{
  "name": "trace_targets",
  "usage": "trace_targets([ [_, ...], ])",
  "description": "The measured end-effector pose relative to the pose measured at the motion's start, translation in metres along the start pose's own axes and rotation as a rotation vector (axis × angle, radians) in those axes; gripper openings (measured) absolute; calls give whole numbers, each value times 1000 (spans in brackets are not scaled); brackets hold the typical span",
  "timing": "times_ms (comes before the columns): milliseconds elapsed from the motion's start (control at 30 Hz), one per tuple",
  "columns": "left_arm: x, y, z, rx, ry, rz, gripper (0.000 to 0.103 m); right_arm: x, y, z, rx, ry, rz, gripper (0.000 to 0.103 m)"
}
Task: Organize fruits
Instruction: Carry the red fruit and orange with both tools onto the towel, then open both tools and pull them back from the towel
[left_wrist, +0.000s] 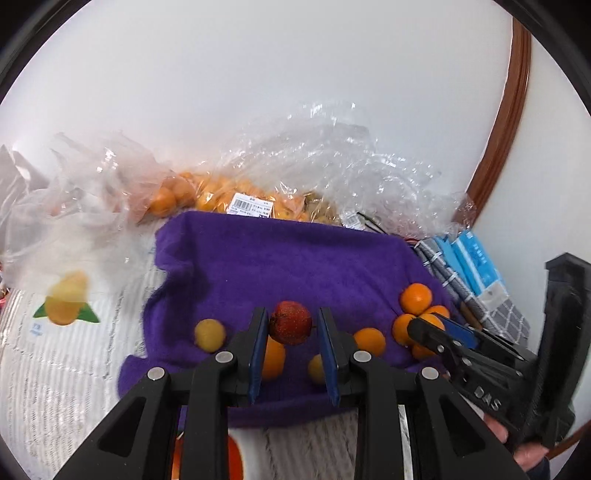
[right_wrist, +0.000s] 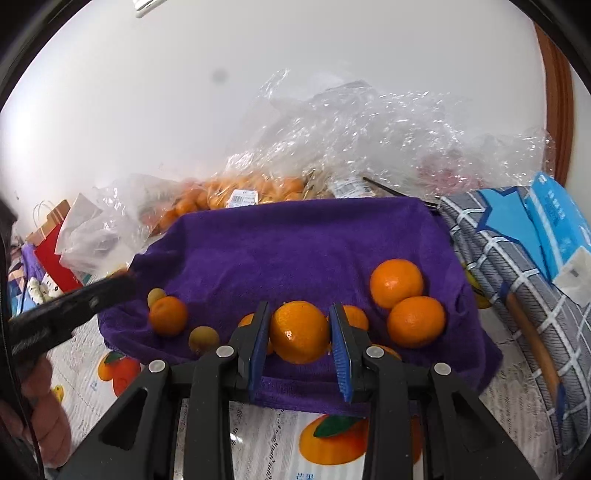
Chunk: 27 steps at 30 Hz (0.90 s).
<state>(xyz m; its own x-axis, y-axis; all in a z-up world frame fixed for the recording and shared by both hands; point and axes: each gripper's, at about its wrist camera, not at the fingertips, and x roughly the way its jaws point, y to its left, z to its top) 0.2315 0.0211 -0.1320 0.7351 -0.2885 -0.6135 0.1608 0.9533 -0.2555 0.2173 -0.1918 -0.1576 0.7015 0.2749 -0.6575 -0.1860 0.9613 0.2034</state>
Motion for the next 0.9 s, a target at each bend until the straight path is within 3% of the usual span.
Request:
trace_targets([
  [533, 21, -5, -15, 6, 54, -16, 26, 11, -8, -9, 23, 17, 14, 33],
  [600, 17, -7, -14, 5, 64, 14, 37, 6, -10, -9, 32, 16, 20, 41],
  [633, 12, -8, -13, 5, 66, 36, 40, 2, -10, -8, 38, 16, 13, 47],
  [733, -15, -10, -15, 7, 27, 72, 42, -23, -7, -4, 46, 7, -36, 51],
  [767, -28, -13, -16, 18, 13, 113, 47, -36, -4, -2, 43, -8, -58, 52],
  [833, -49, -19, -18, 39, -11, 175, 51, -62, 3, 1, 29, -34, -127, 63],
  [900, -72, -24, -22, 33, -32, 189, 59, -94, 12, 2, 18, -67, -172, 65],
])
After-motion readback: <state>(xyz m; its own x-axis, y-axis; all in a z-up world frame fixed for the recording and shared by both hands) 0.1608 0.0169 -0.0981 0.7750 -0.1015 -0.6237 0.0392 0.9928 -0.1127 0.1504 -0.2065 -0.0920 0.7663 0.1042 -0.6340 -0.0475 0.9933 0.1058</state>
